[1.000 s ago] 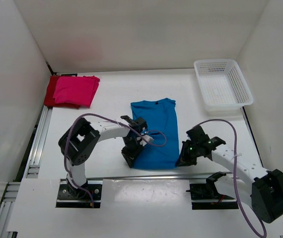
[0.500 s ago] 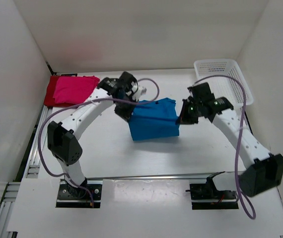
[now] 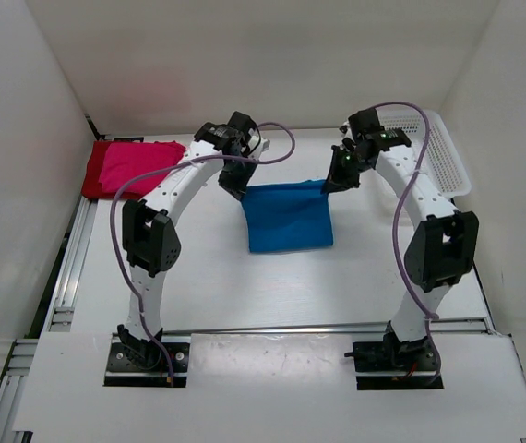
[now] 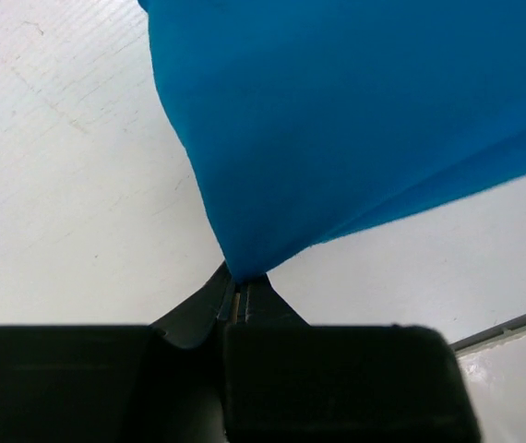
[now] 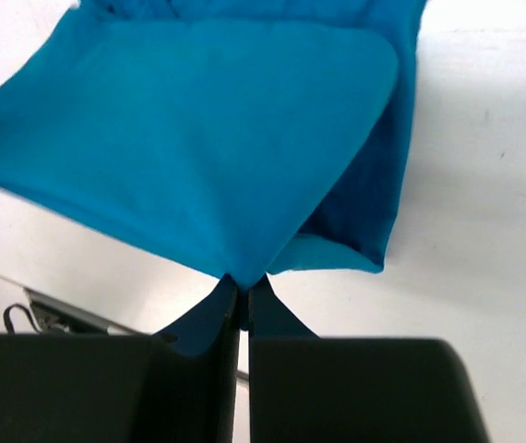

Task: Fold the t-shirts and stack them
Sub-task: Fold the long partially folded tshirt into a neat square

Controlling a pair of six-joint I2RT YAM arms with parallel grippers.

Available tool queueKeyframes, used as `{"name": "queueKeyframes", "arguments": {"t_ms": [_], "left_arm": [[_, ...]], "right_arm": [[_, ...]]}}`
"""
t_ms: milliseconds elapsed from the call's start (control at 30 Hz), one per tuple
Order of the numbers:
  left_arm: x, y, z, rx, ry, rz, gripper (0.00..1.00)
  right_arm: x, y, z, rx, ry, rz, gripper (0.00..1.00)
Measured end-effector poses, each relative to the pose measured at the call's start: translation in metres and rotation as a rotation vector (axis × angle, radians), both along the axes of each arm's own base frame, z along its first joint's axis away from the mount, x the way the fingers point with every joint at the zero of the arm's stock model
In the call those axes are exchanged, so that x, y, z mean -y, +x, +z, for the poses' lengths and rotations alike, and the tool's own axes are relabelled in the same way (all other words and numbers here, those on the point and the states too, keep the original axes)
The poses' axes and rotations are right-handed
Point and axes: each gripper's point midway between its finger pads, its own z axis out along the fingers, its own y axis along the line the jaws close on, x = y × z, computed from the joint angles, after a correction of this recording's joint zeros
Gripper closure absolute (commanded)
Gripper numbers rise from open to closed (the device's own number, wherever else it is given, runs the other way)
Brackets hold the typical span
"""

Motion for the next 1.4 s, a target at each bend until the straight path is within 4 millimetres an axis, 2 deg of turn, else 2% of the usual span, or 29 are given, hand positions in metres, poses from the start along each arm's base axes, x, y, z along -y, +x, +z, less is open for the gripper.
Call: {"name": "queueKeyframes", "arguments": {"t_ms": [67, 133, 233, 333, 467, 567, 833, 1100, 1267, 1400], "left_arm": [[0.0, -0.001, -0.001, -0.005, 0.001, -0.001, 0.9], [0.0, -0.003, 0.006, 0.002, -0.012, -0.004, 0.9], [0.001, -0.014, 0.023, 0.015, -0.049, -0.016, 0.9], [0.002, -0.033, 0.045, 0.026, -0.096, -0.039, 0.9], [0.007, -0.062, 0.065, 0.017, -0.14, -0.087, 0.9], [0.013, -0.076, 0.063, -0.012, -0.145, -0.115, 0.9], [0.006, -0.106, 0.025, -0.173, -0.106, -0.127, 0.9], [0.014, -0.116, 0.026, -0.216, -0.159, -0.148, 0.9], [0.016, -0.121, 0.025, -0.239, -0.176, -0.155, 0.9], [0.015, -0.122, 0.023, -0.259, -0.188, -0.15, 0.9]], "right_arm": [[0.001, -0.009, 0.006, 0.009, 0.01, 0.007, 1.0], [0.006, -0.03, 0.013, 0.016, 0.015, 0.011, 1.0], [0.013, -0.063, 0.027, 0.045, 0.031, 0.011, 1.0], [0.018, -0.096, 0.037, 0.074, 0.066, 0.013, 1.0], [0.023, -0.127, 0.031, 0.072, 0.095, 0.001, 1.0], [0.025, -0.142, 0.02, 0.045, 0.101, -0.004, 1.0], [0.024, -0.148, 0.013, 0.023, 0.115, 0.004, 1.0], [0.027, -0.159, 0.018, 0.056, 0.132, -0.01, 1.0], [0.028, -0.16, 0.01, 0.036, 0.125, -0.013, 1.0], [0.026, -0.152, -0.001, -0.003, 0.113, -0.015, 1.0]]}}
